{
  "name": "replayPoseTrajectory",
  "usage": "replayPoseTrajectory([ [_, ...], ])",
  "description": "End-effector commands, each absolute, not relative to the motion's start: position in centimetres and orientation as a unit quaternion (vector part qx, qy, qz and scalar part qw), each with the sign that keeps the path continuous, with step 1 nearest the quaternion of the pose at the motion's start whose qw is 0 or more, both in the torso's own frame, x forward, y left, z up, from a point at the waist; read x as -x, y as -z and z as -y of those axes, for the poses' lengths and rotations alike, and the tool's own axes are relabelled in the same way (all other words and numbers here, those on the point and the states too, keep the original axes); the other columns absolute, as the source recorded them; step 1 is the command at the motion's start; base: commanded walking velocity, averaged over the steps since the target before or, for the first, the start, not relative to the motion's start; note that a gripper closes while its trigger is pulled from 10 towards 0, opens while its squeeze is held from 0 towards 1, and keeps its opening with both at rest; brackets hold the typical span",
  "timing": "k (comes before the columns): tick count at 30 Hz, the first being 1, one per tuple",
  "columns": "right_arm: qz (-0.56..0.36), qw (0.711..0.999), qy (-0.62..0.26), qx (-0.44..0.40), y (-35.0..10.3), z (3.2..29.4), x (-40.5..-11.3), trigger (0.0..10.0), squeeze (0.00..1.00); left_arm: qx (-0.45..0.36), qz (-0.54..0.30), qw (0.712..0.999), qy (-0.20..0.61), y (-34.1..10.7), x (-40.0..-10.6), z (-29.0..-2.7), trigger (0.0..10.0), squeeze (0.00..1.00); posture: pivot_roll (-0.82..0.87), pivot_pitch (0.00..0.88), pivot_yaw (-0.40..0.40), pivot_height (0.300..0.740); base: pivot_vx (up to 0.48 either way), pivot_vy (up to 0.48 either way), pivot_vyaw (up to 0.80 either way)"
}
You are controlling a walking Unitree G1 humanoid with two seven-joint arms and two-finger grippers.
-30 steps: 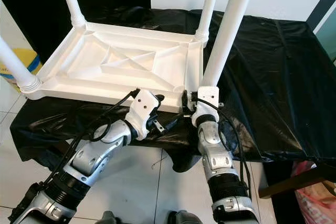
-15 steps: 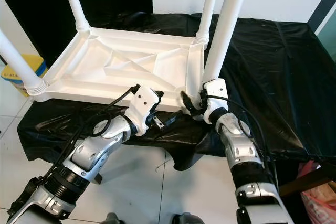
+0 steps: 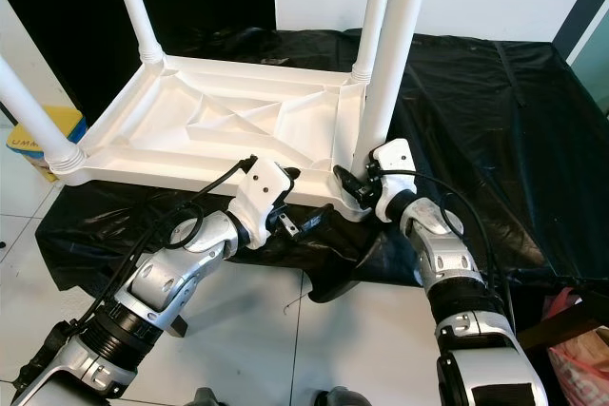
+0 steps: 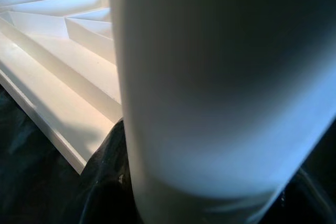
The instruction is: Building children table
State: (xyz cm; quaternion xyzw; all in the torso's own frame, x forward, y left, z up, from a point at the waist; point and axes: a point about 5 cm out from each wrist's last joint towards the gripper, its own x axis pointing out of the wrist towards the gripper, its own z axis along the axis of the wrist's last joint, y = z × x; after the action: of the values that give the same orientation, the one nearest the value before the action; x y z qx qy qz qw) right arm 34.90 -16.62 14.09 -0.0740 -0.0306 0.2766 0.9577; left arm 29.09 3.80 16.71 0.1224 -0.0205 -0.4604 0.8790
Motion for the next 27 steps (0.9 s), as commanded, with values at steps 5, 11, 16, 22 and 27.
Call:
replayPoseTrajectory([
  [5,-0.003,0.965,-0.247,0.084,-12.9,16.9,-35.1,10.0,0.0,-0.131,0.012,0.834,0.535,-16.5,-28.2,-3.3,10.0,0.0,0.01,0.058,-0.01,0.74,0.0,0.0,0.0],
  [11,-0.006,0.978,-0.194,0.078,-12.9,17.1,-35.4,10.0,0.0,-0.129,0.011,0.834,0.537,-16.5,-28.2,-3.1,10.0,0.0,0.0,0.068,-0.008,0.74,0.0,0.0,0.0],
  [16,-0.005,0.994,-0.097,0.046,-12.3,17.1,-34.9,10.0,0.0,-0.126,0.012,0.834,0.537,-16.5,-28.2,-3.0,10.0,0.0,0.0,0.08,-0.01,0.74,0.0,0.0,0.0],
  [22,0.004,1.0,0.002,0.022,-11.6,15.7,-33.3,10.0,0.0,-0.127,0.009,0.836,0.534,-16.5,-28.2,-3.3,10.0,0.0,0.0,0.086,-0.011,0.74,0.0,0.0,0.0],
  [27,-0.01,0.998,0.059,-0.018,-10.6,13.3,-32.2,10.0,0.0,-0.128,0.008,0.836,0.533,-16.5,-28.1,-3.2,10.0,0.0,0.0,0.09,-0.017,0.74,0.0,0.0,0.0],
])
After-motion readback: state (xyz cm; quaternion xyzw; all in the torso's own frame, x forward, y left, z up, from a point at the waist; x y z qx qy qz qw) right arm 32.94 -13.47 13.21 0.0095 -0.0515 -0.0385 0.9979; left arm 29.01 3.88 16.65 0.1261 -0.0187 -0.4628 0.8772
